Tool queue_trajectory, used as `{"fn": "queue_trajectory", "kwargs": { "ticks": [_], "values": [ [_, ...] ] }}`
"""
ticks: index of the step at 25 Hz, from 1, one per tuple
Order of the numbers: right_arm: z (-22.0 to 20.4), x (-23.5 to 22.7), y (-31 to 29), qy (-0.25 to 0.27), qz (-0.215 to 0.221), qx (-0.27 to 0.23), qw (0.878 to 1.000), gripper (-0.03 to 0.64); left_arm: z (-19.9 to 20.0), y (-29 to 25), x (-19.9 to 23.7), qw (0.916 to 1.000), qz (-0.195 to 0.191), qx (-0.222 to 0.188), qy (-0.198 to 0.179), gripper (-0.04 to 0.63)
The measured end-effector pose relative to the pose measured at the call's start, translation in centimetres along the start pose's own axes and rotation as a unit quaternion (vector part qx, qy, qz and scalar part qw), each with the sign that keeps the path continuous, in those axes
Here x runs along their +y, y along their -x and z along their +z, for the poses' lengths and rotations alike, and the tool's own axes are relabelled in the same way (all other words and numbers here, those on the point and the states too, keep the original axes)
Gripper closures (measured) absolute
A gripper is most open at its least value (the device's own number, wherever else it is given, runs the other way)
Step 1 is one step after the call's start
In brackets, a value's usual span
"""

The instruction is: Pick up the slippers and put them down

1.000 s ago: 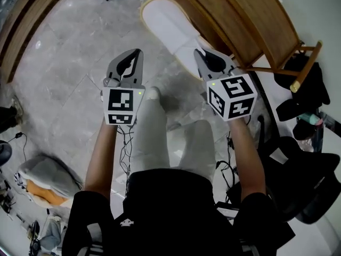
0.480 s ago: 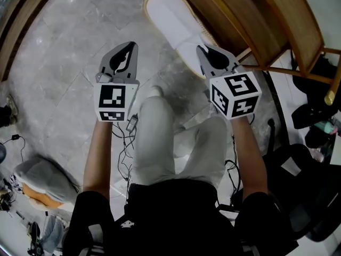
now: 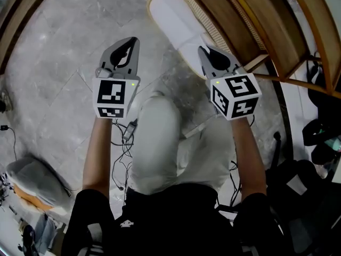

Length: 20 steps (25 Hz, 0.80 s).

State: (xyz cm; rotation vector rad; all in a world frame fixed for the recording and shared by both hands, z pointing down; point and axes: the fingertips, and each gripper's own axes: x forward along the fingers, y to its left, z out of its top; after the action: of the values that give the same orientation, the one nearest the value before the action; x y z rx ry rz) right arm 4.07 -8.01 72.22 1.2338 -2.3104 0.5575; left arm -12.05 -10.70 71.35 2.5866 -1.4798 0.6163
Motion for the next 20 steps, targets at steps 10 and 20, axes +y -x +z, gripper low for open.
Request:
{"fn": "queue_trajectory", "kwargs": {
  "ticks": [10, 20],
  "values": [
    [-3.6, -0.8, -2.9, 0.013, 0.01, -0.021, 1.0, 0.604, -4.2, -1.8, -0.3, 0.9997, 0.015, -0.016, -0.012, 0.59],
    [-6.6, -0.7, -4.8, 0.022, 0.018, -0.024, 0.999, 0.604, -7.4, -2.8, -0.8, 0.9995, 0.023, -0.022, -0.008, 0.591]
  ]
}}
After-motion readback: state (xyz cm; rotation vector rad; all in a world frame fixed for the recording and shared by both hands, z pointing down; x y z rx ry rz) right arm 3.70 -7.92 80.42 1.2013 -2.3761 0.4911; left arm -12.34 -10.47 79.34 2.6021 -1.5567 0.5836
